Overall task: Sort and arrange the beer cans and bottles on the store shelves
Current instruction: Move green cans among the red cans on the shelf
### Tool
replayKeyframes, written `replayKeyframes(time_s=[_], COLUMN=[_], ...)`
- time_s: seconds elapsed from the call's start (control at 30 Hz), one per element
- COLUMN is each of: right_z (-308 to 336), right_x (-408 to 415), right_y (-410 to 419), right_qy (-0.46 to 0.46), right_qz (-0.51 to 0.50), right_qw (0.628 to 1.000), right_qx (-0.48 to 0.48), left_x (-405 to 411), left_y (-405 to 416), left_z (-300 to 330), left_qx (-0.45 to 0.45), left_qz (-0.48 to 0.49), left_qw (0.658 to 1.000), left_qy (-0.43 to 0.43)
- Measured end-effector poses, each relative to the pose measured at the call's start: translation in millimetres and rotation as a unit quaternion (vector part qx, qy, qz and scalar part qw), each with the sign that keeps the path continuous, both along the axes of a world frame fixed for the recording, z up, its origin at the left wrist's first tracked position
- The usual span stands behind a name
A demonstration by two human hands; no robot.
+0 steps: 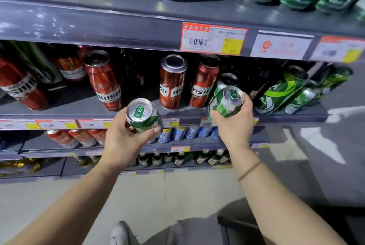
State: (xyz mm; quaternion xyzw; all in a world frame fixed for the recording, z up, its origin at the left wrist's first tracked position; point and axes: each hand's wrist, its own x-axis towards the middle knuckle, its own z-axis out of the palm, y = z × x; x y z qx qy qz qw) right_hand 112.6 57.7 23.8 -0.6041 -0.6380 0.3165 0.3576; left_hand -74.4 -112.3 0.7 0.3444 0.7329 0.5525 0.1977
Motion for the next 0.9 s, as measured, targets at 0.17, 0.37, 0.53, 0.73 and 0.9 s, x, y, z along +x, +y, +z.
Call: replayKeyframes(time_s=[0.17, 0.37, 0.53, 0.73, 0.9], right_z=[-2, -1, 0, -1, -12], right_x=[-1, -13, -18, -37, -60], right_y=[23, 35, 31, 26, 20], right_qy=[-0.016, -0.046, -0.058, -0.067, -0.061], right_qz=[0.010, 0.046, 0.047, 0.074, 0.099], right_qw=[1.000, 0.998, 0.997, 0.995, 0.993], right_qx=[-0.018, -0.018, -0.013, -0.016, -0.037], left_x=[19, 31, 33, 25, 18], left_y=[21, 38, 54, 58, 48], left_z=[-2, -1, 3, 5, 4], left_qx=[0.007, -0.008, -0.021, -0.026, -0.030], left_qz=[-0.036, -0.069, -0.063, -0.041, -0.032], left_qw=[0.999, 0.997, 0.997, 0.998, 0.999], left_qy=[-0.007, -0.020, -0.025, -0.047, -0.030])
